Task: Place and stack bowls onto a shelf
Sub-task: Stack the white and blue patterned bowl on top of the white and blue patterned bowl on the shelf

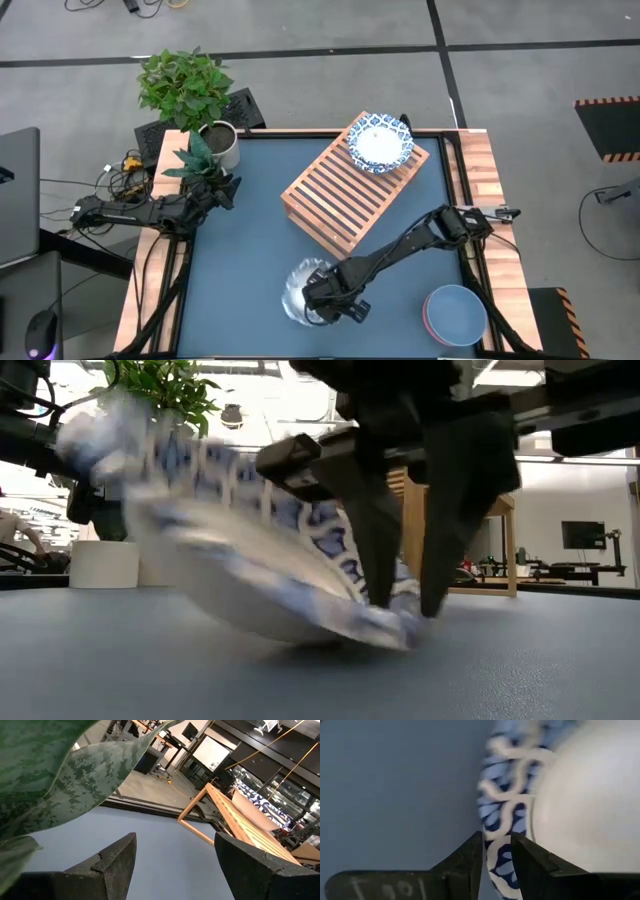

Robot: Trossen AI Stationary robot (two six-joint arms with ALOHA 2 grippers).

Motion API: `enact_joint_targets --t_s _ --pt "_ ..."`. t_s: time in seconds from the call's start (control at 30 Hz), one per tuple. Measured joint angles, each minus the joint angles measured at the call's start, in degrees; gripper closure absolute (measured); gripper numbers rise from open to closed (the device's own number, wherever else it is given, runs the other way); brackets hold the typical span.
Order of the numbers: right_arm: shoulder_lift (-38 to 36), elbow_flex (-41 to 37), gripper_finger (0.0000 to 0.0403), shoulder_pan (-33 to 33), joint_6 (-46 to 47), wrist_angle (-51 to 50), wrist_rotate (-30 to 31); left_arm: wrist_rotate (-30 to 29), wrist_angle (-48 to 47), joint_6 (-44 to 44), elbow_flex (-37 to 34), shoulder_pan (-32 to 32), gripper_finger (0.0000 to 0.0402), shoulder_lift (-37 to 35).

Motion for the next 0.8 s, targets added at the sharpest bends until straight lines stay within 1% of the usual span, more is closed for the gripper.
enact_joint_targets --t_s 0.17,0.33,0.47,0.6,0.8 --pt "-0.1 0.1 0.0277 -0.6 0.7 -0.1 1.4 0.0 0.0 -1.4 0.0 0.0 0.0148 0.0" --pt "-0.1 0.1 0.0277 -0.8 -0.7 1.9 6.1 0.7 0.1 -2.9 0.0 0.0 0.0148 0.0" --pt "-1.1 0.1 0.0277 -0.3 1.0 -0.4 10.7 1.2 0.1 -2.9 0.0 0.0 0.0148 0.0" --pt "-3.3 0.1 0.0277 0.2 3.1 -2.6 13.2 1.0 0.1 -2.2 0.0 0.0 0.0148 0.0" --pt "-5.3 0.1 0.0277 0.0 5.8 -5.1 13.4 1.0 0.1 -2.2 0.0 0.0 0.0148 0.0"
